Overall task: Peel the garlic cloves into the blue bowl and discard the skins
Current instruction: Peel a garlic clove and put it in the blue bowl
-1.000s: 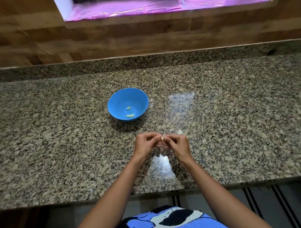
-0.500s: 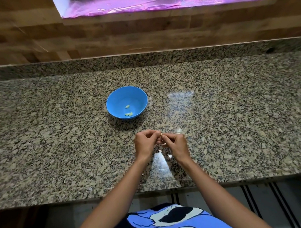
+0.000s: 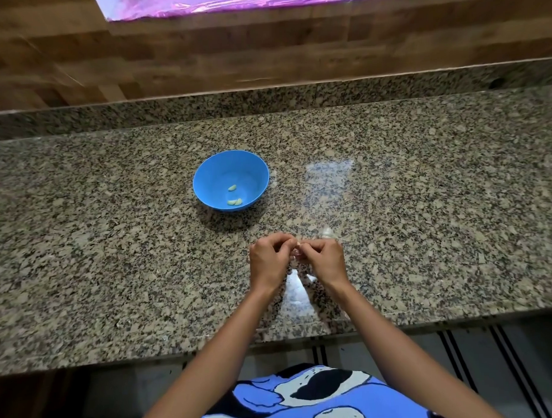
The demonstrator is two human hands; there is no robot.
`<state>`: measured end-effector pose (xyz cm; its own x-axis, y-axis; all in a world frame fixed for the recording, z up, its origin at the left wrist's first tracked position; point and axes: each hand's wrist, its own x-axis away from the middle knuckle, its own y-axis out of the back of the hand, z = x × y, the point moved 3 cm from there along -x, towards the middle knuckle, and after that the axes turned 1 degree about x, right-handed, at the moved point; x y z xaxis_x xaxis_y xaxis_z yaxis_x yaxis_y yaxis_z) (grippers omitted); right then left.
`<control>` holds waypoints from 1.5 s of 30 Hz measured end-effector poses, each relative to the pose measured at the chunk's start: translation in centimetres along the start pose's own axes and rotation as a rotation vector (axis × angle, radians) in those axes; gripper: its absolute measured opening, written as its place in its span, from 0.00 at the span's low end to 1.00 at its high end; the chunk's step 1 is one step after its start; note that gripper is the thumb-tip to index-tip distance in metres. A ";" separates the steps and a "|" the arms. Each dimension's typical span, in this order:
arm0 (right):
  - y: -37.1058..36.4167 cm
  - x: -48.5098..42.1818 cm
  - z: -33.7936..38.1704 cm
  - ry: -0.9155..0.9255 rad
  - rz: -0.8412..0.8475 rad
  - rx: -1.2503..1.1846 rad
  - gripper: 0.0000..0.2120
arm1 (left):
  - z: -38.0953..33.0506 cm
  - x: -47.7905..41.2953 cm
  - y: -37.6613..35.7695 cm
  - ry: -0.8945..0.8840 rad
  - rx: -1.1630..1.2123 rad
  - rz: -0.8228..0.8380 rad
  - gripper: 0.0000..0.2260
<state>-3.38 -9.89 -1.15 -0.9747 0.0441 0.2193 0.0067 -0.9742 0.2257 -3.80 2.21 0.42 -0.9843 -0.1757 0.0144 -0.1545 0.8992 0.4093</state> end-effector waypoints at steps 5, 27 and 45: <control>0.3 -0.1 0.2 -0.064 0.078 -0.133 0.08 | 0.8 -0.4 0.3 0.111 0.173 0.096 0.05; 1.4 0.7 0.3 -0.201 0.142 -0.272 0.04 | 0.7 -0.6 1.4 -0.224 -0.263 0.280 0.13; 1.0 0.6 -0.4 -0.157 0.061 0.048 0.11 | 2.0 -0.2 0.3 0.531 1.006 0.182 0.10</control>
<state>-4.01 -10.97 -1.21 -0.9253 0.0226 0.3787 0.0792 -0.9647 0.2513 -3.79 3.29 -1.25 -0.8759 0.0580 0.4790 -0.2467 0.7994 -0.5479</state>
